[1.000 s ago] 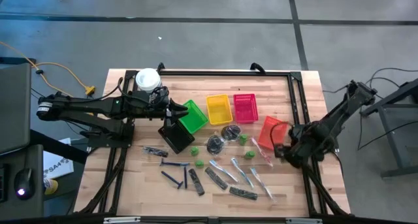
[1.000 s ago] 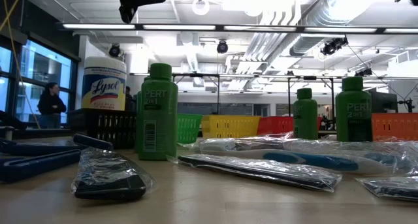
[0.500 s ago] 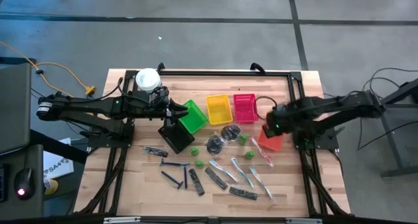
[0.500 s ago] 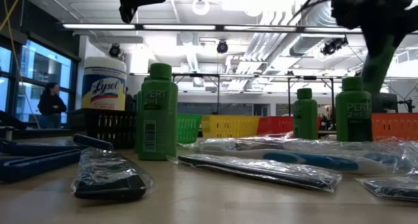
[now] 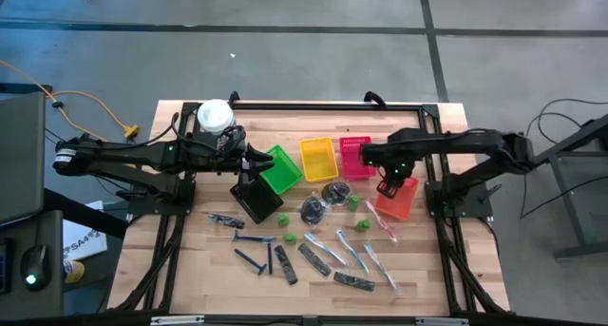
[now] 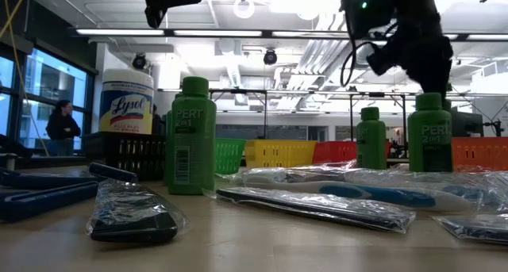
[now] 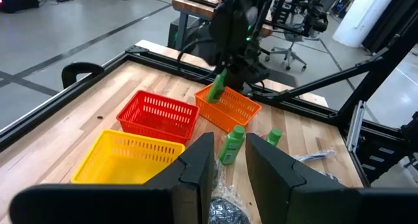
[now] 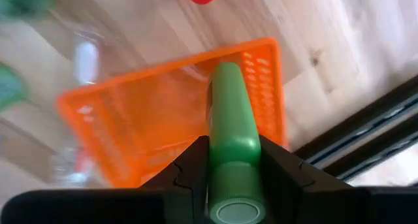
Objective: Pick & Place Travel size toiletries
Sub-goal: Put the green shampoo into the orange bin
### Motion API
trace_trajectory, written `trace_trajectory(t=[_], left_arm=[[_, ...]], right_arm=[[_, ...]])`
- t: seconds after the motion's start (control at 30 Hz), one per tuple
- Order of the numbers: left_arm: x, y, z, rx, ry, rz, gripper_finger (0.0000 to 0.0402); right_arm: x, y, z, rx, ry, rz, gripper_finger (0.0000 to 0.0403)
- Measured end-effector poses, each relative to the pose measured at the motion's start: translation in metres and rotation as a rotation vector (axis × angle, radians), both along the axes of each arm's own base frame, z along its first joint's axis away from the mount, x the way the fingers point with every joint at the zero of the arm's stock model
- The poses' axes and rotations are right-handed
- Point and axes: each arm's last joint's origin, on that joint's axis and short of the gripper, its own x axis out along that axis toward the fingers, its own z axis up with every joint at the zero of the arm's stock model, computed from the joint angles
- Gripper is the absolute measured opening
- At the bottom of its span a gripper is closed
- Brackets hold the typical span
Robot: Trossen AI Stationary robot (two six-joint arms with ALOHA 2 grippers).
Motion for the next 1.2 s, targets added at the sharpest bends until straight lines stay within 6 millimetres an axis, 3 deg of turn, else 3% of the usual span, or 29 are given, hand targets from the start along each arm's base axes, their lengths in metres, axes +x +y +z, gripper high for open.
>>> trace_trajectory(t=[0.3,0.93,1.2], left_arm=[[0.000,0.000,0.000,-0.001,0.000,0.000,0.0086],[0.000,0.000,0.000,-0.003,-0.002,0.001,0.0086],[0.000,0.000,0.000,-0.004,-0.003,0.001,0.0086]], right_arm=[[0.011,-0.005,-0.017,0.002,0.104,0.244,0.0098],[0.013,-0.027,-0.019,0.054,0.028,0.299,0.0098],[0.008,-0.027,-0.032,0.056,0.046,0.292,0.0098]])
